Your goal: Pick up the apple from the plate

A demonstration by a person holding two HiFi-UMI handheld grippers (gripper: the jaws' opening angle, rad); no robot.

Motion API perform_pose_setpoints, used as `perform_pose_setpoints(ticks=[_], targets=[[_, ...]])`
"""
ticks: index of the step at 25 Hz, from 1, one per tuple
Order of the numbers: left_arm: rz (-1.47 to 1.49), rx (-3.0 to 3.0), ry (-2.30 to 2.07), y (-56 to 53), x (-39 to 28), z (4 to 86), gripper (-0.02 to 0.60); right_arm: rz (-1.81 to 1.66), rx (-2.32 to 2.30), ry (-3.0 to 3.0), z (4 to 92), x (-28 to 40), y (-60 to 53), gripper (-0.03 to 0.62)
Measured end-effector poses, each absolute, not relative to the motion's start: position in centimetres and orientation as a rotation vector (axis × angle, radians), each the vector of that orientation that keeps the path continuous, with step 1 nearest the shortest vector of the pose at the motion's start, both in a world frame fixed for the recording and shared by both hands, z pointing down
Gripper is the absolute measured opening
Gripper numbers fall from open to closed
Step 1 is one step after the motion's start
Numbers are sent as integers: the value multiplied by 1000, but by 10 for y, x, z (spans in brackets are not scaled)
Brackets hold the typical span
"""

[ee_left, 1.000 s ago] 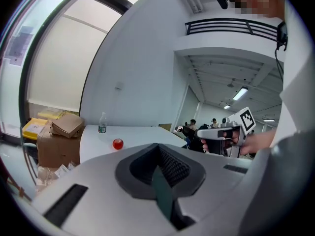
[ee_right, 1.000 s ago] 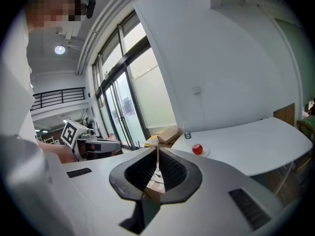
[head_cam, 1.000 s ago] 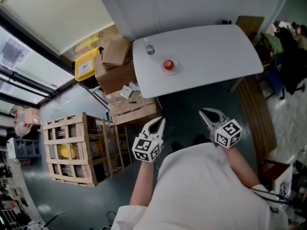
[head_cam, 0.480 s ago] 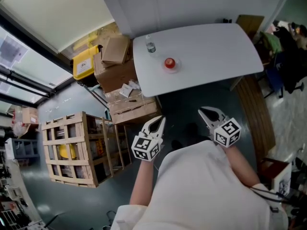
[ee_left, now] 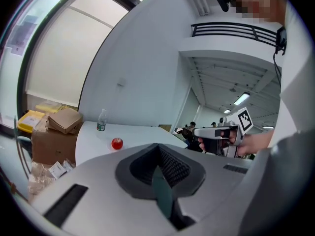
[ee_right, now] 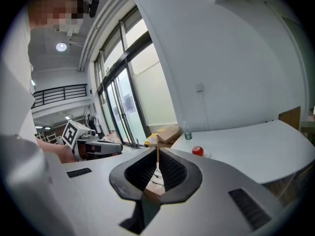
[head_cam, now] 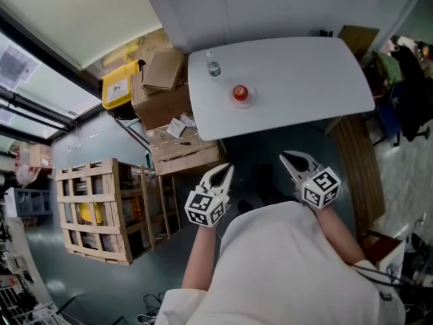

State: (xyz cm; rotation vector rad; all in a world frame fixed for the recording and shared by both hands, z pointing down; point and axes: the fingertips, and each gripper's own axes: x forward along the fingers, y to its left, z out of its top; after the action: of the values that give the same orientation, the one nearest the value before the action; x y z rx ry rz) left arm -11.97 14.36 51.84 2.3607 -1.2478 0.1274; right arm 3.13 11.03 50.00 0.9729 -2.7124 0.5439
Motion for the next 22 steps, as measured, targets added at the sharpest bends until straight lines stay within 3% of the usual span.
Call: perform_pose_setpoints(ticks=[22], targets=[[201,2248,-1342,28,-94,528,2,702,793,-2715,523,36,-29,38]])
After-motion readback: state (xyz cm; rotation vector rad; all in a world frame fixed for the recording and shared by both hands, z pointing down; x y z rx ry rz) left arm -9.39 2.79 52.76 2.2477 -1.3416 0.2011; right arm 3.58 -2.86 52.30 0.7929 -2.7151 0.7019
